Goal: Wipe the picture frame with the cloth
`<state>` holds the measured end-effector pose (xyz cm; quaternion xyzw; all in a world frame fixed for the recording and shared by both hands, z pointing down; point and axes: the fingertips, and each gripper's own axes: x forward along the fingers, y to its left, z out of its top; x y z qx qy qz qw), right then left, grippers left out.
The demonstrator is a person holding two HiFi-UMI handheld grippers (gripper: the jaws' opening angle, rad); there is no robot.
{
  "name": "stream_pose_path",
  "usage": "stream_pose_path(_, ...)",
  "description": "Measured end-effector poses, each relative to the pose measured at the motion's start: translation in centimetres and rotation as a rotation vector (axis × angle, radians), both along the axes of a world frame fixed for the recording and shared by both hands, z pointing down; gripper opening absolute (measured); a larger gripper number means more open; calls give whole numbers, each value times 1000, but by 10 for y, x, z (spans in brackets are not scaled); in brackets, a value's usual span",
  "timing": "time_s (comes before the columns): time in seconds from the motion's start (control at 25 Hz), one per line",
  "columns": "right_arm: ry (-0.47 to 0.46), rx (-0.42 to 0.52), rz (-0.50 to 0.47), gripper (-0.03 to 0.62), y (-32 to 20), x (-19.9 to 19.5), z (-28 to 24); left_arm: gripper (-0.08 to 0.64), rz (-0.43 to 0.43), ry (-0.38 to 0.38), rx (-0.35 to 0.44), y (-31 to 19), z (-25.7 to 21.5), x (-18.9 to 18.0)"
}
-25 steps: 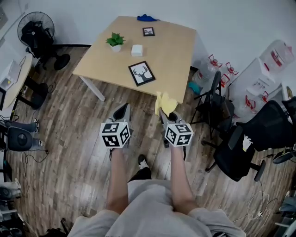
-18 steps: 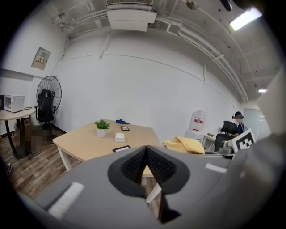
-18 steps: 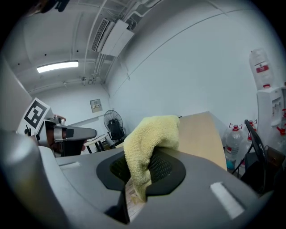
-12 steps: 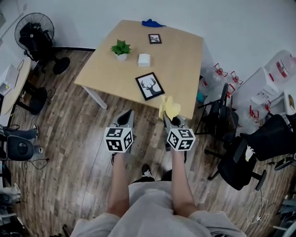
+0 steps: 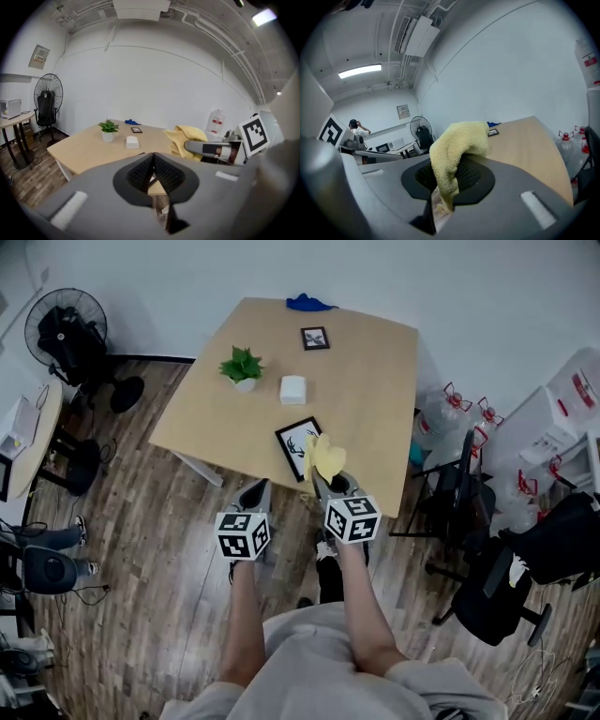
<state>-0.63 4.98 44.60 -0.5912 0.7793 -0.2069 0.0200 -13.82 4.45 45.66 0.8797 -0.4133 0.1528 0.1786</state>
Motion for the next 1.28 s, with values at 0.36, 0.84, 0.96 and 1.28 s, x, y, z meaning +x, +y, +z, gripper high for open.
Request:
stream_pose_path(0.36, 43, 38, -69, 51, -113, 14, -21, 52, 0, -70, -36, -97, 20, 35)
stream_pose_path(0.84, 37, 64, -142, 51, -207, 45, -31, 52, 24, -165, -143, -156, 78, 75)
stream_pose_path(0.96, 50, 36, -184, 51, -223, 46, -17, 52, 16, -199, -180, -160, 102, 77)
stream_pose_path(1.28, 181, -68, -198, 51, -255, 72, 36, 52, -32, -204, -280, -171, 152, 78)
